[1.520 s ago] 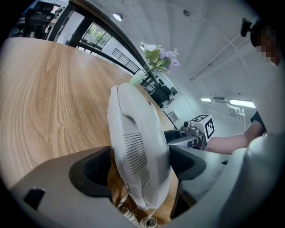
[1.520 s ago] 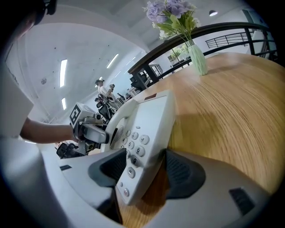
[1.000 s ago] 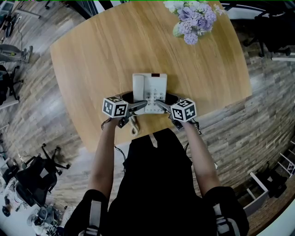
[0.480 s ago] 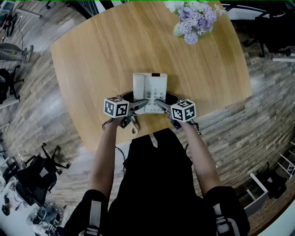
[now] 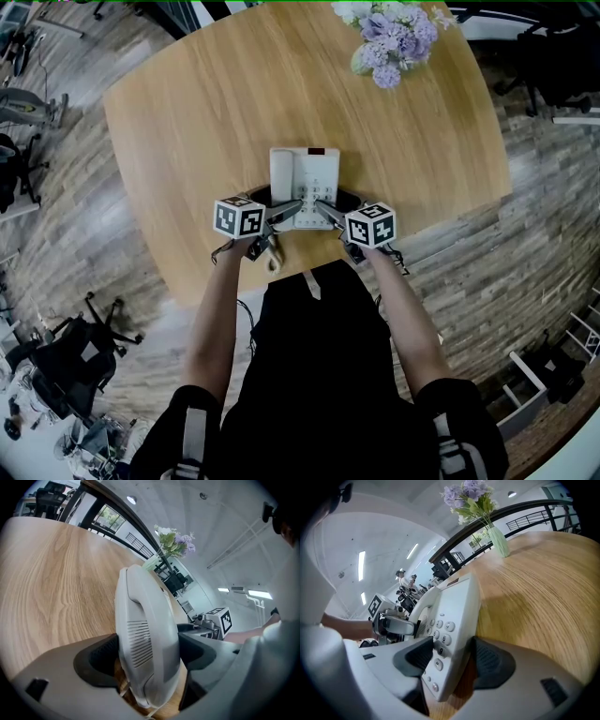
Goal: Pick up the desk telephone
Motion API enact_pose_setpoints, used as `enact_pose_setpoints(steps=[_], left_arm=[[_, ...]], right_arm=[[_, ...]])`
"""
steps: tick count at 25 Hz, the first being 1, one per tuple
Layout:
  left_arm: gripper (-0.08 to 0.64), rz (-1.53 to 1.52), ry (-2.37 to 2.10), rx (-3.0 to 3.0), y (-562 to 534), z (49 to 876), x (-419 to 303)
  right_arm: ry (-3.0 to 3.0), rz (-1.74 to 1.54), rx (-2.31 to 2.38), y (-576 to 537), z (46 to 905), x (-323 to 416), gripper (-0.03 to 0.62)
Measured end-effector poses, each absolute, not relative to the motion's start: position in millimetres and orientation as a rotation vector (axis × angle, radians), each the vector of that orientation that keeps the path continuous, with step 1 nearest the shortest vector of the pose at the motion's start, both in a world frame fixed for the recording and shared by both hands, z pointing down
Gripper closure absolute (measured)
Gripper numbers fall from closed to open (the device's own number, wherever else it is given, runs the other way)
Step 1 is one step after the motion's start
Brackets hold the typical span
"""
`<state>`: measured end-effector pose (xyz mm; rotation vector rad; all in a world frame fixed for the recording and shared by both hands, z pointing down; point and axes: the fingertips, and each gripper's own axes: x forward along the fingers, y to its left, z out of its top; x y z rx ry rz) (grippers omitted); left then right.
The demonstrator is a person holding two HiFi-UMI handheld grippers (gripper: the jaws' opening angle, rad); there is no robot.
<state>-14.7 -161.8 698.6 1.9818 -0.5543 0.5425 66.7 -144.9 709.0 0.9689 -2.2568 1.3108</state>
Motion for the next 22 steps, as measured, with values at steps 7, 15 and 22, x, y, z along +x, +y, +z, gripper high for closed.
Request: enact_pose_setpoints(steps=[7, 15, 22], left_arm=[[0.167, 0.525, -0.582, 1.977, -165.7, 693.7, -15.0], [0.169, 0.528, -0.609, 1.975, -163.7, 686.7, -19.9], [0.169, 0.529, -0.605, 1.964, -164.2, 679.0, -22.5]], right_arm=[[-2.241, 1.322, 1.029, -147.0, 705.4, 67.2, 0.328], [-2.230, 1.323, 1.062, -145.4, 699.3, 63.7, 0.328], [-2.227, 1.340, 1.077, -145.2, 691.4, 62.1, 0.330]])
